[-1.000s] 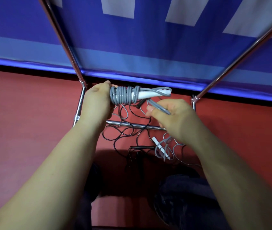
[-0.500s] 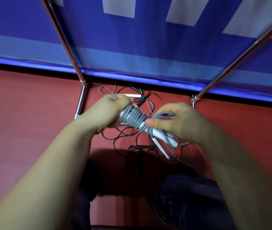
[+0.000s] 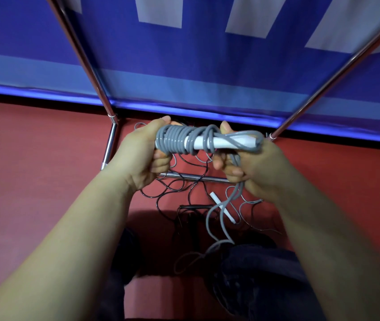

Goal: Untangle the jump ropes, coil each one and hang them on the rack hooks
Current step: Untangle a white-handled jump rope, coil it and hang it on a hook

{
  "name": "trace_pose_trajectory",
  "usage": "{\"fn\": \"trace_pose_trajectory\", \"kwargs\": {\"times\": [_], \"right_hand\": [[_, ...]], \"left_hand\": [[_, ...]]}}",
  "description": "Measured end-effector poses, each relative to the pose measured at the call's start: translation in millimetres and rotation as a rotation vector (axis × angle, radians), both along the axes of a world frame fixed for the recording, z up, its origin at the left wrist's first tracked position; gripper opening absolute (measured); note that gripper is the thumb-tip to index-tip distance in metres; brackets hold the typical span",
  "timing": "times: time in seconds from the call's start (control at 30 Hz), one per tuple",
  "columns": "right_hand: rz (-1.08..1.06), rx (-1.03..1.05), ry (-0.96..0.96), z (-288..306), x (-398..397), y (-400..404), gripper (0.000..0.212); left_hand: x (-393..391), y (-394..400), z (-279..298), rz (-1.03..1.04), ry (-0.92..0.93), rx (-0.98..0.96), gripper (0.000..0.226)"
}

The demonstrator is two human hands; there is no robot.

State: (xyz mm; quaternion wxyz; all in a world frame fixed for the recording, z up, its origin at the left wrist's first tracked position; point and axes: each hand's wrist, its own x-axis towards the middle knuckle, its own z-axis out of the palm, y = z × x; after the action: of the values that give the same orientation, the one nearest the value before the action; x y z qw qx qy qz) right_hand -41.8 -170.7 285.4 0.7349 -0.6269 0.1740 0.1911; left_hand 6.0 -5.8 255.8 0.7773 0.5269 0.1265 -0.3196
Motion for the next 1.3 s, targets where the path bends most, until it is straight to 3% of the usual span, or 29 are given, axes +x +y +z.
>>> {"fn": "trace_pose_trajectory", "kwargs": {"times": [0.2, 0.3, 0.6, 0.8, 1.07, 1.2, 1.3], "right_hand": [[0.013, -0.359, 0.045, -5.1, 0.8, 5.7, 0.029], [0.130, -0.478, 0.034, -7.2, -0.8, 6.4, 0.037], [0.259, -0.554, 0.087, -17.1, -0.7, 5.7, 0.030], [0.275, -0.699, -0.091, -12.2, -5.3, 4.7, 0.030], [0.010, -0.818, -0.272, -12.5, -4.3, -7.1, 0.022], [0.245, -0.772, -0.074, -19.2, -5.4, -16.5, 0.025], [0.428, -0.712, 0.020, -10.5, -5.4, -18.4, 0.023]], "left_hand": [[0.3, -3.8, -0.9, 0.133, 0.000, 0.165, 0.055], [2.0, -3.5, 2.6, 0.224, -0.012, 0.269, 0.038], [2.3, -0.9, -2.3, 0.286, -0.226, 0.461, 0.040], [4.8, 7.3, -10.3, 0.289, -0.375, 0.677, 0.034], [4.1, 8.7, -14.4, 0.033, -0.391, 0.666, 0.027], [-2.9, 7.4, -11.1, -0.197, -0.401, 0.603, 0.029], [-3.5, 9.0, -9.3, -0.223, -0.343, 0.525, 0.033]]}}
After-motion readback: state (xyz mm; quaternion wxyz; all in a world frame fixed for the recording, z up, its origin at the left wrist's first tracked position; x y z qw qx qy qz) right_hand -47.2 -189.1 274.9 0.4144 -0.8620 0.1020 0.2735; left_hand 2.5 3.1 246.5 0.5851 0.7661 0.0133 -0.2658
